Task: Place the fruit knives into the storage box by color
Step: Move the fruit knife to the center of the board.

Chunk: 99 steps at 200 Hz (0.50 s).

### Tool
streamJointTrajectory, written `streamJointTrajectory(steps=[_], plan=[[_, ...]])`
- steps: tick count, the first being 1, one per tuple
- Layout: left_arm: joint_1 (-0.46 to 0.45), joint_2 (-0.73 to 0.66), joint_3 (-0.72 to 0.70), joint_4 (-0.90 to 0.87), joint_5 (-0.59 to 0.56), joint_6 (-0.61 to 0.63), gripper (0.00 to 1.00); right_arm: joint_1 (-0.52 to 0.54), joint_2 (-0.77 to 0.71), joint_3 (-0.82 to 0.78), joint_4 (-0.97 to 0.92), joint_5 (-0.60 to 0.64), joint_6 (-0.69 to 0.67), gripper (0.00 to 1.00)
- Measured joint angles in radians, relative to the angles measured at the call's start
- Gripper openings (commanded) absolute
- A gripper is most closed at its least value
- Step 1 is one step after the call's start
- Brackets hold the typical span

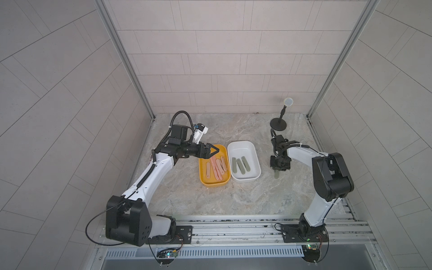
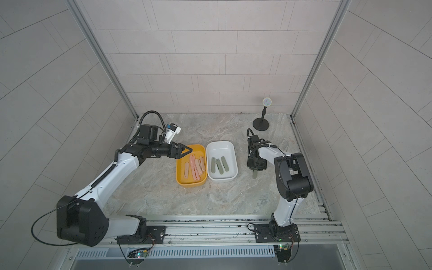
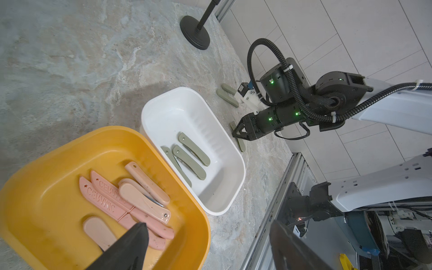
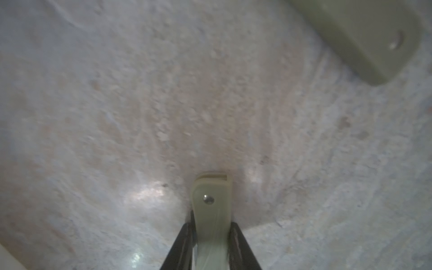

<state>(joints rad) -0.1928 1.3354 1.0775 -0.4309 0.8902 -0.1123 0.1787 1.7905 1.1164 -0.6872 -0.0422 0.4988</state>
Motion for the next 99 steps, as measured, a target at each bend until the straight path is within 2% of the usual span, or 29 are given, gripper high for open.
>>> streamJointTrajectory(steps=[56, 83, 99], plan=[[0.012, 0.0, -0.003, -0.006, 0.005, 0.0, 0.88, 0.043, 0.061, 0.082, -0.016, 0.003, 0.002, 0.31], [0.012, 0.0, -0.007, -0.008, 0.006, 0.0, 0.88, 0.05, 0.061, 0.082, -0.028, 0.014, -0.003, 0.48], [0.012, 0.0, -0.007, -0.009, 0.007, 0.0, 0.88, 0.056, 0.058, 0.082, -0.037, 0.027, -0.005, 0.52]])
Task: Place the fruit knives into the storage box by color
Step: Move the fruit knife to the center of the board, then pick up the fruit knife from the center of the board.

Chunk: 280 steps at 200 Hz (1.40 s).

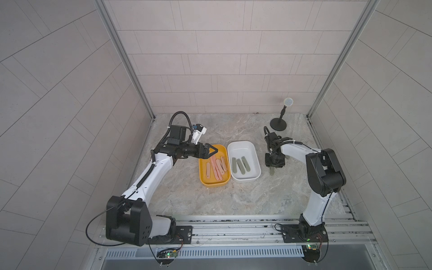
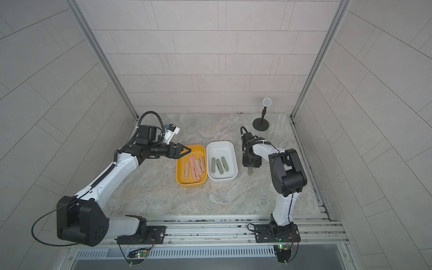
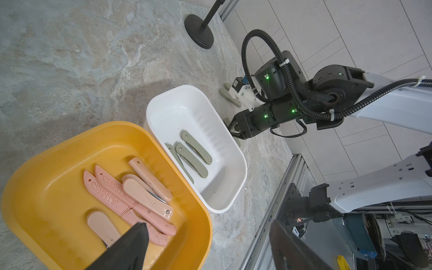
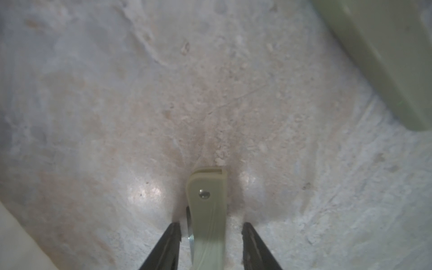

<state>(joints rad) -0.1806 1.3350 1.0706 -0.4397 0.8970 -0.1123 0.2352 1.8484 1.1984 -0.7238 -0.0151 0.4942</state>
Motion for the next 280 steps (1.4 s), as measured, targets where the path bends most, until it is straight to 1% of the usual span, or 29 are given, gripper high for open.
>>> streamJointTrajectory(steps=[45, 82, 134, 181, 231, 280], plan=[[0.0, 0.0, 0.001, -0.037, 0.001, 0.008, 0.88, 0.019, -0.035, -0.007, -0.028, 0.015, -0.003, 0.52], [0.0, -0.004, 0.001, -0.056, 0.001, 0.017, 0.88, 0.022, -0.07, -0.048, -0.032, 0.015, -0.009, 0.51], [0.0, -0.011, -0.001, -0.059, 0.0, 0.019, 0.88, 0.029, -0.082, -0.103, -0.024, -0.021, -0.013, 0.49], [0.0, -0.018, -0.018, -0.043, 0.0, 0.016, 0.88, 0.032, -0.082, -0.11, -0.003, -0.045, -0.016, 0.45], [0.0, -0.019, -0.028, -0.034, -0.001, 0.015, 0.88, 0.032, -0.082, -0.115, 0.006, -0.053, -0.016, 0.45], [0.0, -0.019, -0.03, -0.025, -0.001, 0.015, 0.88, 0.004, -0.097, -0.137, 0.03, -0.088, -0.02, 0.43]])
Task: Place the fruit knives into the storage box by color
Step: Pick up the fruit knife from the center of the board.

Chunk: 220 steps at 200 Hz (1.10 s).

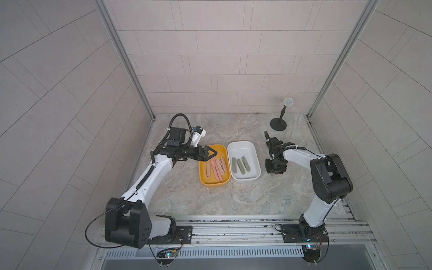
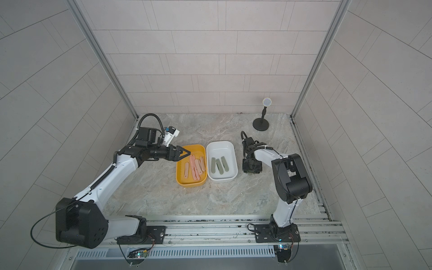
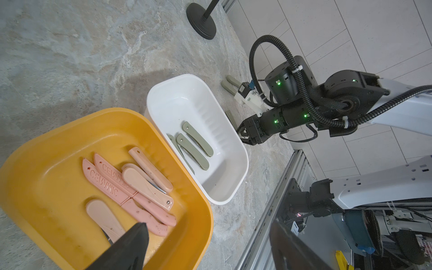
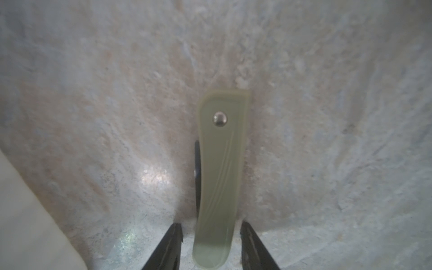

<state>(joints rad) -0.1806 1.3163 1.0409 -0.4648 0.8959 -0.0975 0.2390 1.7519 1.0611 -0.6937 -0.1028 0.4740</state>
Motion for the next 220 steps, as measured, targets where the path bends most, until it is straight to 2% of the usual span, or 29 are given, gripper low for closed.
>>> streamJointTrajectory(steps=[87, 220], plan=[[0.0, 0.0, -0.001, 0.005, 0.0, 0.0, 0.88, -0.023, -0.021, -0.027, 0.024, -0.017, -0.007, 0.3], [0.0, 0.0, -0.003, 0.006, -0.004, 0.0, 0.88, -0.022, -0.025, -0.021, -0.014, -0.014, -0.022, 0.27]])
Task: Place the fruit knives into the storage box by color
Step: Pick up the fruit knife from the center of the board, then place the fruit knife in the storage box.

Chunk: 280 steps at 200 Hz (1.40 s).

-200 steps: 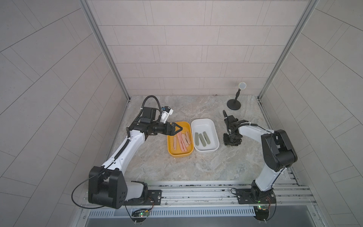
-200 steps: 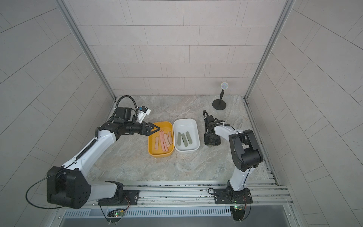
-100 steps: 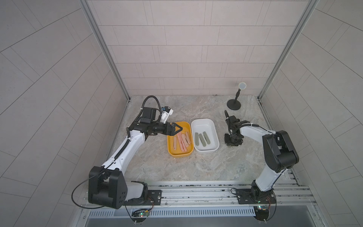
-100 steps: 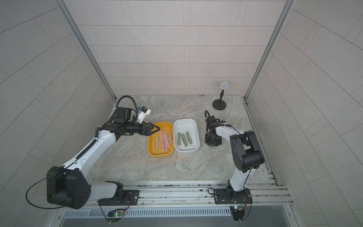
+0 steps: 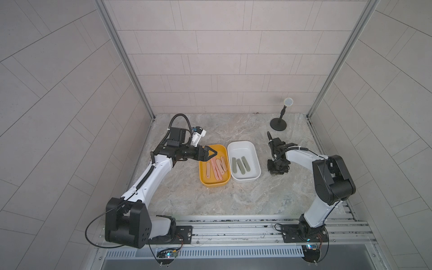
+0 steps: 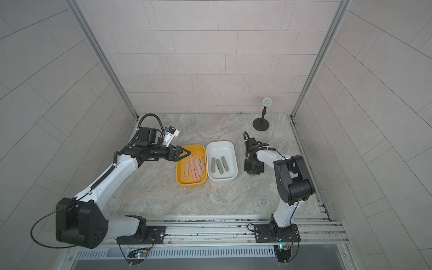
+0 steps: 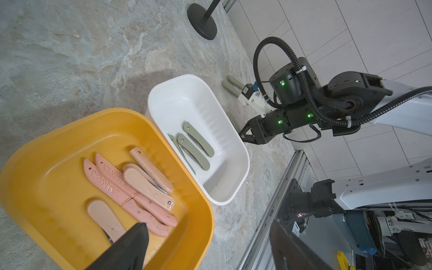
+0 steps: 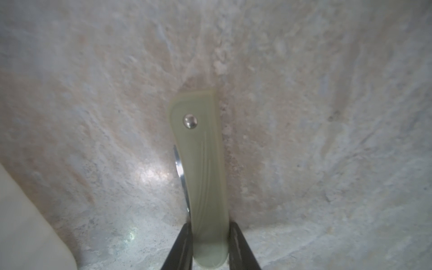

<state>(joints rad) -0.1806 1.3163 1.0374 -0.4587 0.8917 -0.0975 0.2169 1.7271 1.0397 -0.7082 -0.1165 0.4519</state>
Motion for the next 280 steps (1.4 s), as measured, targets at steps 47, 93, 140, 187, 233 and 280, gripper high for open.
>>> streamJointTrajectory(steps=[47, 93, 140, 187, 233, 280], plan=[[0.0, 0.0, 0.0, 0.001, -0.002, 0.0, 0.88, 0.004, -0.009, 0.021, -0.03, 0.0, -0.001, 0.27], [0.0, 0.0, 0.0, 0.002, -0.003, 0.0, 0.88, 0.019, -0.047, 0.079, -0.071, 0.001, -0.003, 0.27], [0.0, 0.0, 0.0, 0.002, -0.012, 0.0, 0.88, 0.067, -0.064, 0.199, -0.135, -0.001, -0.003, 0.27], [0.023, -0.018, 0.0, -0.002, -0.025, 0.001, 0.88, 0.15, -0.067, 0.332, -0.181, 0.0, 0.002, 0.27], [0.096, -0.042, 0.0, -0.002, -0.022, 0.0, 0.88, 0.246, -0.014, 0.422, -0.194, 0.001, 0.019, 0.27], [0.141, -0.047, 0.0, -0.002, -0.012, 0.0, 0.88, 0.322, 0.095, 0.451, -0.178, -0.012, 0.04, 0.27]])
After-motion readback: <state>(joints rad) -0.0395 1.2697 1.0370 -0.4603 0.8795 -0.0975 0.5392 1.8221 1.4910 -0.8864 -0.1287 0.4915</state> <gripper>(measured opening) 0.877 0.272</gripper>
